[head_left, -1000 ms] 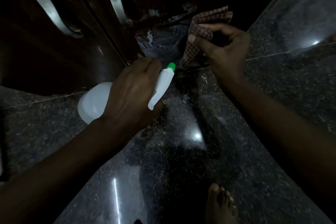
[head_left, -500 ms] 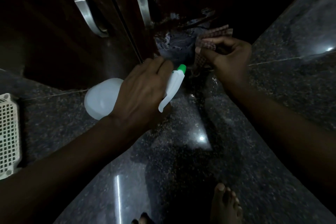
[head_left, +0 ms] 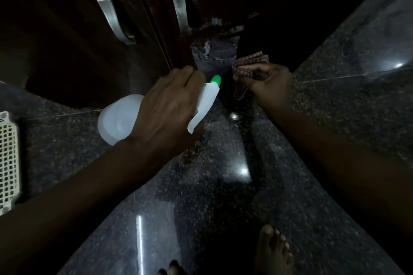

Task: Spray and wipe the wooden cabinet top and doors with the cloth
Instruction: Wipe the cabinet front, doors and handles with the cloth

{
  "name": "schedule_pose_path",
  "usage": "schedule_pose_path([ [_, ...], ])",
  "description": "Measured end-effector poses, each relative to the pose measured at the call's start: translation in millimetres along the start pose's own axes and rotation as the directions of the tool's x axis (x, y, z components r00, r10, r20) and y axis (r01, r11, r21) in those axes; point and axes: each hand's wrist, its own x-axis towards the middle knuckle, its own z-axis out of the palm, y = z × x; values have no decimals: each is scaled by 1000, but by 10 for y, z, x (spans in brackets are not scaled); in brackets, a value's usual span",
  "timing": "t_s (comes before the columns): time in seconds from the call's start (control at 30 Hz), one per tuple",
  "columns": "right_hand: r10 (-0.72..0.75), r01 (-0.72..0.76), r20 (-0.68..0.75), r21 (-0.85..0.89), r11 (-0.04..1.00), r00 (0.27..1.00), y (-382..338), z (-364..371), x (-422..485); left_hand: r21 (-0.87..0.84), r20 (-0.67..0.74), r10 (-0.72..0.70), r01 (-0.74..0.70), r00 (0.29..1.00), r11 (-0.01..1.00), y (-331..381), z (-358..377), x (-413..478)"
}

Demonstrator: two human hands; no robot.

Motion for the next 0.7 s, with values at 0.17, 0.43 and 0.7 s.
schedule_pose_path([
  [0.17,1,-1,-18,-3,1000,1000,-103,17,-12,-37,-9,10,-11,1000,999,2,18,-30],
  [0.43,-291,315,-161,147,938,943,-915,-42,18,-37,-37,-21,20,999,999,-34,-78,-23],
  [0.7,-165,165,6,16,986,986,-408,-24,-17,48,-24,-45,46,999,998,-92,-116,-19],
])
